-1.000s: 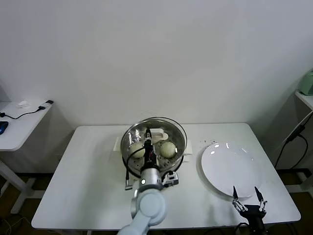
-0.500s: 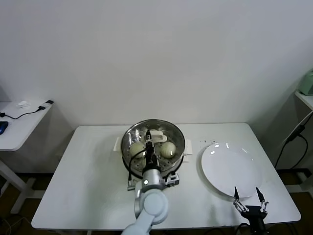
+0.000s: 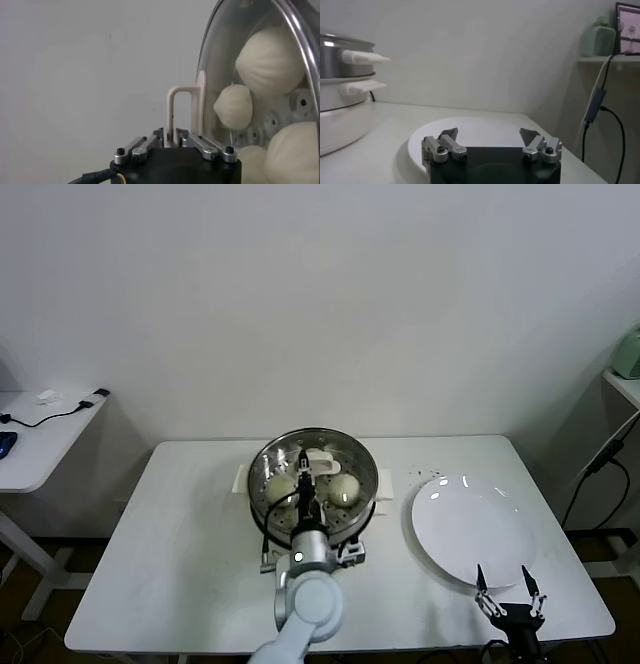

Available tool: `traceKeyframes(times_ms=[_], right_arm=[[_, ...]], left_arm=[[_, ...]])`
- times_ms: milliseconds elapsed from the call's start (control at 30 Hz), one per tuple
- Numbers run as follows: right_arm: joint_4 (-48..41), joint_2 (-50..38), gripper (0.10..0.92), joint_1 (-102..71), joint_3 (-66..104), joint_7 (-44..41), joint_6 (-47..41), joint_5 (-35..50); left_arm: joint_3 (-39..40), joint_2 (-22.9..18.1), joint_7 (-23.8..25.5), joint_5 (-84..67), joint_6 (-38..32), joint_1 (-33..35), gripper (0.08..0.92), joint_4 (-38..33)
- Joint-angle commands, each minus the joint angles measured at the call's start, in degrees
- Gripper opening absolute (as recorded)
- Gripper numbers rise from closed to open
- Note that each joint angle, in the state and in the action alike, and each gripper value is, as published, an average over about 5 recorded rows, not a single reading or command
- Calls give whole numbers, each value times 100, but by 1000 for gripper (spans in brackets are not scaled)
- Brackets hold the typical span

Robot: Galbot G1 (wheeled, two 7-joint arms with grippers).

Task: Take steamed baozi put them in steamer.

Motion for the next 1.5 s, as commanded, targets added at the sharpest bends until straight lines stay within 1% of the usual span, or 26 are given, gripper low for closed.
traceKeyframes(times_ms=[33,233,400,533,633,733,800,833,900,967,1067,1200,1333,1500], right_arm=[[16,0,823,1,7,-15,-9,-7],[39,17,823,21,6,-26,-83,-24],[35,44,823,47,2,0,-193,-48],[72,62,823,77,-4,43,-248,-19],[104,51,823,75,-27,74,-36,79],[106,41,823,77,-41,40,335,143],[124,42,823,73,-32,-11,461,165],[144,38,823,65,-29,-41,477,191],[185,30,823,50,-27,-92,485,259],[216,18,823,42,-38,-113,507,317],[232,5,823,52,-51,-106,580,327],[225,-15,823,88,-53,-92,635,331],[183,-26,823,127,-60,-91,673,353],[83,-42,823,157,-95,-170,693,410]], left_arm=[[64,150,32,-247,-53,37,302,-286],[119,498,-13,-650,-210,161,475,-816],[111,870,-338,-1638,-551,393,614,-1325],[-132,1101,-802,-2762,-1328,598,734,-1708],[-519,1310,-1127,-4354,-2128,753,798,-1968],[-1045,1455,-1660,-6483,-3159,898,819,-2081],[-1546,1468,-2032,-8005,-3652,1010,822,-2188],[-1834,1450,-2134,-8686,-3784,1071,822,-2249],[-2486,1393,-2139,-9747,-3851,1253,823,-2329],[-3086,1411,-2024,-10391,-3880,1456,823,-2273],[-3754,1595,-1890,-11018,-3952,1796,823,-2020],[-4142,1915,-1781,-11593,-4045,2225,823,-1566],[-4113,2101,-1637,-11555,-4330,2505,823,-974],[-3809,2065,-1581,-11301,-4800,2670,823,-327]])
